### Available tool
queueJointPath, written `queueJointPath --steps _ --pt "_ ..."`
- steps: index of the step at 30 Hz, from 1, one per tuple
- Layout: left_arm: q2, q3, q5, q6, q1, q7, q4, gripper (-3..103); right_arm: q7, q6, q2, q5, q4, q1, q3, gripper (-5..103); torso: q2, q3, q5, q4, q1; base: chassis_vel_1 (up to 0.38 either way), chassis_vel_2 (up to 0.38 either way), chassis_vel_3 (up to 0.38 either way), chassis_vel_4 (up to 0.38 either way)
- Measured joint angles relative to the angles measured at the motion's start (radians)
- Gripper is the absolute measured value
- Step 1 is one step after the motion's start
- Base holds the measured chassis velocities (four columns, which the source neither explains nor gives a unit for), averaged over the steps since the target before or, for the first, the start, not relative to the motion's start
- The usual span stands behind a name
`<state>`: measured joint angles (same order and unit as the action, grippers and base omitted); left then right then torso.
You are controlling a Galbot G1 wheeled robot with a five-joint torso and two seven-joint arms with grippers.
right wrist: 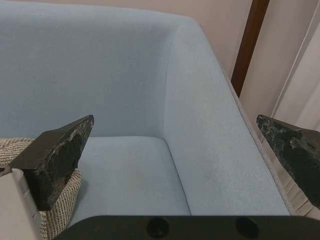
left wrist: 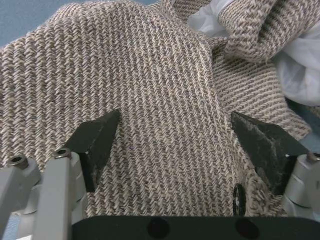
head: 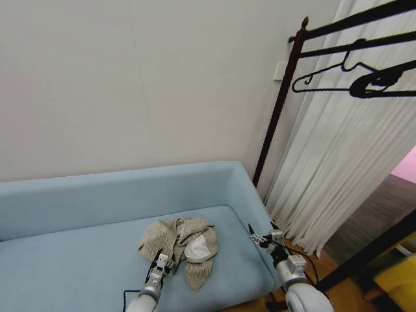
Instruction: Pick up the clothes from the sofa and hang them on the clothes hanger.
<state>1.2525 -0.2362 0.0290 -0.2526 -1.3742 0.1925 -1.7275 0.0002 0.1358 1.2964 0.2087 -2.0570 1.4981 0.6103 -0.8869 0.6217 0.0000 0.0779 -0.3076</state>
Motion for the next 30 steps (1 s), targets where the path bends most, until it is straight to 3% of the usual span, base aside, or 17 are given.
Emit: queueJointPath --steps 1,5,7,11,14,20,27,30 --pt "0.000 0.000 0.000 0.000 0.000 0.000 0.000 79 0.000 0.000 0.000 0.000 0.000 0.000 0.000 100 0.000 0.000 0.0000 0.0000 0.000 0.000 0.000 0.000 0.000" --pt "0.001 -0.005 0.023 0.000 0.000 0.000 0.004 58 0.000 -0.001 0.001 -0.002 0.005 -0.004 -0.002 100 0.000 0.000 0.0000 0.0000 0.000 0.000 0.000 0.000 0.000" --pt "0.001 -0.006 0.028 0.000 -0.001 -0.001 0.004 58 0.000 -0.001 0.001 -0.003 0.006 -0.005 -0.002 100 0.000 0.000 0.0000 0.0000 0.000 0.000 0.000 0.000 0.000" --pt "-0.001 -0.014 0.043 0.001 -0.003 -0.004 0.008 36 0.000 -0.002 0.002 -0.004 0.008 -0.006 -0.002 100 0.000 0.000 0.0000 -0.0001 0.000 0.000 0.000 0.000 0.000" --pt "-0.002 -0.017 0.047 0.003 -0.003 -0.007 0.010 31 0.000 -0.003 0.002 -0.004 0.009 -0.006 -0.001 100 0.000 0.000 0.0000 -0.0001 0.000 0.000 0.000 0.000 0.000" --pt "-0.001 -0.018 0.048 0.009 -0.001 -0.019 0.016 4 0.000 -0.005 -0.001 -0.004 0.011 -0.008 0.000 100 0.000 0.000 0.0000 -0.0001 0.000 0.000 0.000 0.000 0.000" --pt "0.002 0.014 0.042 -0.001 -0.012 0.012 -0.032 -2 0.000 -0.005 -0.003 -0.003 0.015 -0.008 0.000 100 0.000 0.000 0.0001 0.0000 0.000 0.000 0.000 0.000 0.000" --pt "0.011 0.045 0.040 -0.013 -0.019 0.063 -0.056 8 0.000 -0.005 -0.007 -0.004 0.021 -0.008 -0.003 100 0.000 0.000 0.0001 0.0000 0.000 0.000 0.000 0.000 0.000"
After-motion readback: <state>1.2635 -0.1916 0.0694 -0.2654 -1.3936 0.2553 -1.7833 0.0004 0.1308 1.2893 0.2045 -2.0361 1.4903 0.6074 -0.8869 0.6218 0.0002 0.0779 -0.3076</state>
